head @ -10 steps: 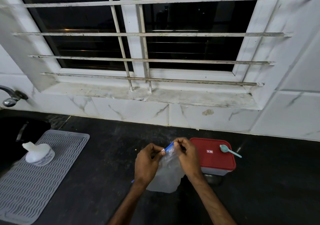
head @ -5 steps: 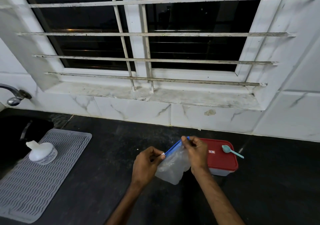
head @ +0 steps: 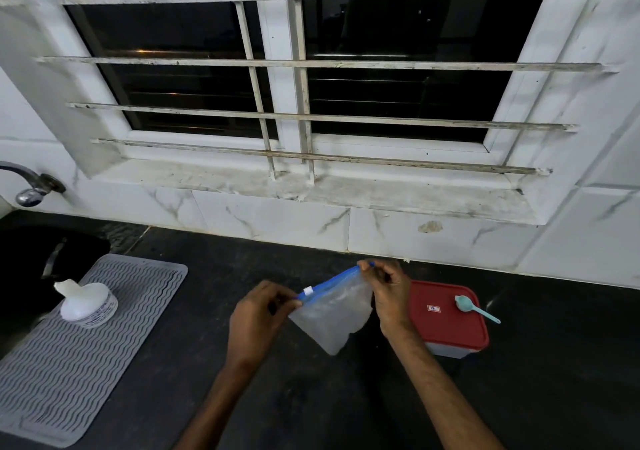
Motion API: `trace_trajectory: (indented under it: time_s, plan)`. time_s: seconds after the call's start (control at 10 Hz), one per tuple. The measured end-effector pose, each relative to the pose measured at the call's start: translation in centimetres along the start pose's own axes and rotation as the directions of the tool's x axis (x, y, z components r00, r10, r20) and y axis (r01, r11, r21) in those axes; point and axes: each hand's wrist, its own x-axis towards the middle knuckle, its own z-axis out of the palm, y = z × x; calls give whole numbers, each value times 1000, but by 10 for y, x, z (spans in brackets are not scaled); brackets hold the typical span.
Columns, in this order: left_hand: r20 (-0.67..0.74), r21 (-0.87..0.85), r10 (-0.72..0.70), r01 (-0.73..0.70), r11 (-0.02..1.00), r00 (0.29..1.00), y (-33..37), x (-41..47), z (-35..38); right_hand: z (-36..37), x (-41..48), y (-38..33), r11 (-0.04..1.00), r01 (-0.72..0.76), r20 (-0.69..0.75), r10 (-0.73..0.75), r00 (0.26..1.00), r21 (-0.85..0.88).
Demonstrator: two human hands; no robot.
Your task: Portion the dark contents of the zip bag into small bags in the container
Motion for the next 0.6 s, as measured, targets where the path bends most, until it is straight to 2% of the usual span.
trace_trajectory:
  time_s: [0.1,0.2,0.3,0.4,0.5,0.6]
  plan:
    - [-224,264,322,-261,929,920,1,14,-14,11,5,-15,993,119,49,-119,992,2]
    - [-218,425,561,-439,791,799,-8,13,-19,15,2,-17,984,177,23,-177,984,-5]
    - [-42,492,621,-524,695,783,-41,1,-5,6,-6,11,985,112,82,-101,991,-134]
    - [225,491,490,-533,689,842,-90,-14,20,-7,-18,54,930,24,169,41,985,-366]
    - [485,430,249,-477,767,838,-124,-28,41,-16,-31,95,843,0,216,138,967,-539]
    - [646,409,122,-476,779,754,-129,-36,51,-25,-37,118,721,-1,230,223,947,-693]
